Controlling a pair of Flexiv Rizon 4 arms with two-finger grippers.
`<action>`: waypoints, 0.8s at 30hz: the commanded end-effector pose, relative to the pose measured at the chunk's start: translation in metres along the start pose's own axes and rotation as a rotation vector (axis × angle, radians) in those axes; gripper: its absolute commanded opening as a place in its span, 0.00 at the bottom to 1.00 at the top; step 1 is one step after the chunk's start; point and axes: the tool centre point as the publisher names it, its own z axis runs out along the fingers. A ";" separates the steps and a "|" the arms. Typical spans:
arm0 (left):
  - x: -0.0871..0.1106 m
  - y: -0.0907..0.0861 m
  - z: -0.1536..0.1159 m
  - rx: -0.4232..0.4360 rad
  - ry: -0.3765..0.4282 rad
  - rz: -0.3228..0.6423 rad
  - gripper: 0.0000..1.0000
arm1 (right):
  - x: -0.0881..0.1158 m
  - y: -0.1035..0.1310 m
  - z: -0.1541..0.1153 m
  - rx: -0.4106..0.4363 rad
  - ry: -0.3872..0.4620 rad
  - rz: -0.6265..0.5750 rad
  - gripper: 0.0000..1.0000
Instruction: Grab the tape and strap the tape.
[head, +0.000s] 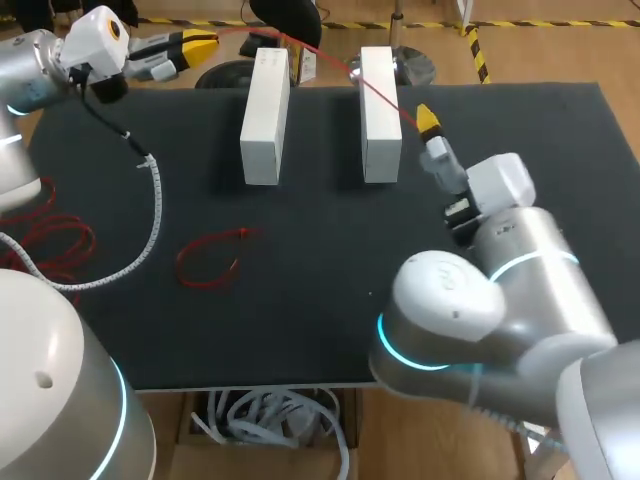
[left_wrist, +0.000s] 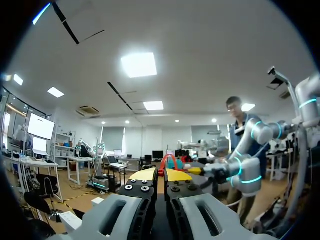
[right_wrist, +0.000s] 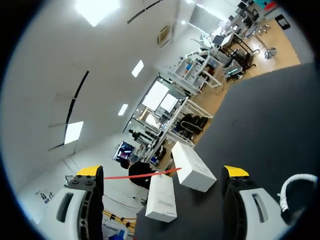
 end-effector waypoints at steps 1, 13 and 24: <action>-0.001 0.000 -0.001 0.000 0.004 0.000 0.00 | 0.011 -0.014 0.005 -0.171 -0.188 0.502 1.00; -0.001 0.000 -0.001 0.000 0.004 0.000 0.00 | 0.026 -0.024 0.014 -0.098 0.149 0.890 1.00; -0.001 0.000 -0.001 0.000 0.004 0.000 0.00 | 0.044 -0.034 0.020 0.006 0.469 0.996 1.00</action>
